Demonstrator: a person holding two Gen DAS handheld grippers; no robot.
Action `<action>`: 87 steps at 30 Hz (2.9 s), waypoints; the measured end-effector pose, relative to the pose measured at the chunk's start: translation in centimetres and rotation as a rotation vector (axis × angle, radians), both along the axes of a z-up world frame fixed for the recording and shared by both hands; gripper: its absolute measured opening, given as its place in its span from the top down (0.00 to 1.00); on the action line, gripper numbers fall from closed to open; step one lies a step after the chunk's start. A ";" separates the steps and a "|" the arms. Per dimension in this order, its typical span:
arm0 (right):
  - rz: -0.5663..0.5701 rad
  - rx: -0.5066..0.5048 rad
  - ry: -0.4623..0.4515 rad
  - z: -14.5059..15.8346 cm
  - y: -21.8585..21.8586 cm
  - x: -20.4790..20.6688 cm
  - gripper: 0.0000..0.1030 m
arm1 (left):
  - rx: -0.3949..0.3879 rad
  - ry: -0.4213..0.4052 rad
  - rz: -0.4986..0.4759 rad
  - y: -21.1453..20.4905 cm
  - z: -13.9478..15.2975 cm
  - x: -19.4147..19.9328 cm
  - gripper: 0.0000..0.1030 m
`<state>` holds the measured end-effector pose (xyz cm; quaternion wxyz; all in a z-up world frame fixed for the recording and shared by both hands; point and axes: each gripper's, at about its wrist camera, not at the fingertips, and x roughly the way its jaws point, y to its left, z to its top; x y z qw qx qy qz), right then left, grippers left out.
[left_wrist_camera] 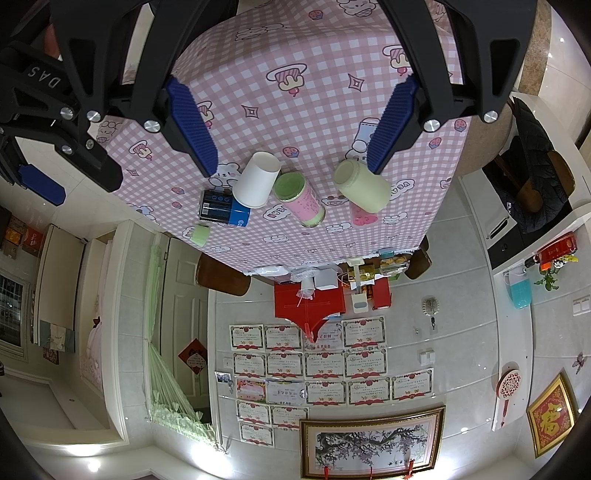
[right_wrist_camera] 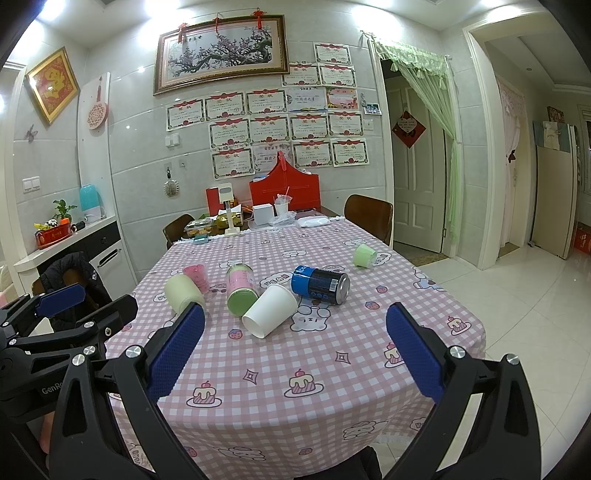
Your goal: Flip cup upside down
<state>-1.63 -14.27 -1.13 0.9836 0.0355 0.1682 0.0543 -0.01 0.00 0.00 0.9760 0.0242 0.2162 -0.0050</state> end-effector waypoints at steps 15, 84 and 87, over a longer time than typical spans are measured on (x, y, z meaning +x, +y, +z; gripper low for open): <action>-0.001 0.002 0.002 -0.3 0.2 0.1 0.08 | 0.001 0.004 -0.003 -0.1 0.1 0.3 0.21; -0.109 0.187 0.504 -13.2 -7.7 22.9 0.08 | 0.102 0.504 -0.128 -7.2 -14.2 28.7 0.21; -0.107 0.194 0.515 -13.6 -7.8 23.4 0.08 | 0.119 0.512 -0.118 -7.5 -14.8 29.3 0.21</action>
